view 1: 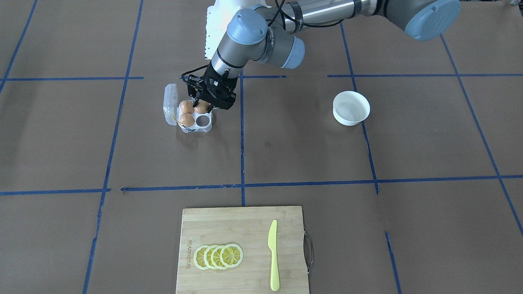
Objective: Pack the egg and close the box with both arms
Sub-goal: 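Carry the egg with the left gripper and lower it into the carton, then open the left gripper and withdraw it away from the carton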
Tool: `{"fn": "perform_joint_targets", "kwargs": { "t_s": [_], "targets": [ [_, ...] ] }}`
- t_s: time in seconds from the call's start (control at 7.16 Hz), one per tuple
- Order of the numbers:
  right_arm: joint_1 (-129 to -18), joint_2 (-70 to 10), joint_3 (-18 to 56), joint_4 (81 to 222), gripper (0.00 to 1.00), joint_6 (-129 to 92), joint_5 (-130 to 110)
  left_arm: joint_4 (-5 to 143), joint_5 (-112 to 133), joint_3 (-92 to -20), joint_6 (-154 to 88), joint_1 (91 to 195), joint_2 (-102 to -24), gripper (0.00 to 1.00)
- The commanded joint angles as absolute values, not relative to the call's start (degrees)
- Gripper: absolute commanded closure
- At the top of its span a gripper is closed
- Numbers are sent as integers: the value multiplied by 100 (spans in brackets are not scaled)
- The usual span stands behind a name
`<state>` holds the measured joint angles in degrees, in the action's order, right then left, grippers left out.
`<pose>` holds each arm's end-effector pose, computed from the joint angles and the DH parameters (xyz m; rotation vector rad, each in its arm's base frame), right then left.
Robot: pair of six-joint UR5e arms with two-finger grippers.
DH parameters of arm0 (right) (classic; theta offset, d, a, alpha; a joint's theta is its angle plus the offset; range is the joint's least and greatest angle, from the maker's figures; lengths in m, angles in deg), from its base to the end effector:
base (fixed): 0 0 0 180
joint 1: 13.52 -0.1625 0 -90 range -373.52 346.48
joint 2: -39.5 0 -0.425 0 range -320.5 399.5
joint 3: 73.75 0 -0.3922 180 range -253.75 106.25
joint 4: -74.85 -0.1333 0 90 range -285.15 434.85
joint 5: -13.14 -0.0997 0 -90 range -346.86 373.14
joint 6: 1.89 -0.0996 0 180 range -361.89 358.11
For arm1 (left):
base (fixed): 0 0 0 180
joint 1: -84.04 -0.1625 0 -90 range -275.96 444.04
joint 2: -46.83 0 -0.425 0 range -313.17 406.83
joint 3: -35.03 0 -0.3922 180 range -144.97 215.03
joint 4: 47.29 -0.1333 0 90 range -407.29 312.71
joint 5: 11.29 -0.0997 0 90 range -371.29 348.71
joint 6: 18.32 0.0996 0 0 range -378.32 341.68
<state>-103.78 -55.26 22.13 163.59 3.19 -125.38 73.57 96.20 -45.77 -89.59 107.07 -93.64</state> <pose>0.0608 -0.4589 0.6401 0.0785 -0.8443 -0.0966 0.6439 -0.3860 0.1086 0.1984 1.2593 0.1275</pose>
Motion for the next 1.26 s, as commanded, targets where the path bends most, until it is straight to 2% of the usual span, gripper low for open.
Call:
{"fn": "perform_joint_targets", "kwargs": {
  "t_s": [0.0,0.14,0.7,0.84,1.12],
  "targets": [
    [-10378,-5534,2170,16197,0,321,-12538,7365,9620,-4574,-8960,10689,-9362,43],
    [-10378,-5534,2161,16169,0,321,-12538,7365,9620,-4574,-8960,10698,-9362,23],
    [-10378,-5542,2205,16160,0,294,-12843,7425,9629,-4645,-8943,10890,-9362,22],
    [-10361,-5534,2214,16160,0,277,-13211,7409,9681,-4897,-8943,11135,-9214,25],
    [-10203,-5534,2327,15890,0,-202,-13592,7365,10502,-5844,-8647,11776,-8338,29]
  ]
}}
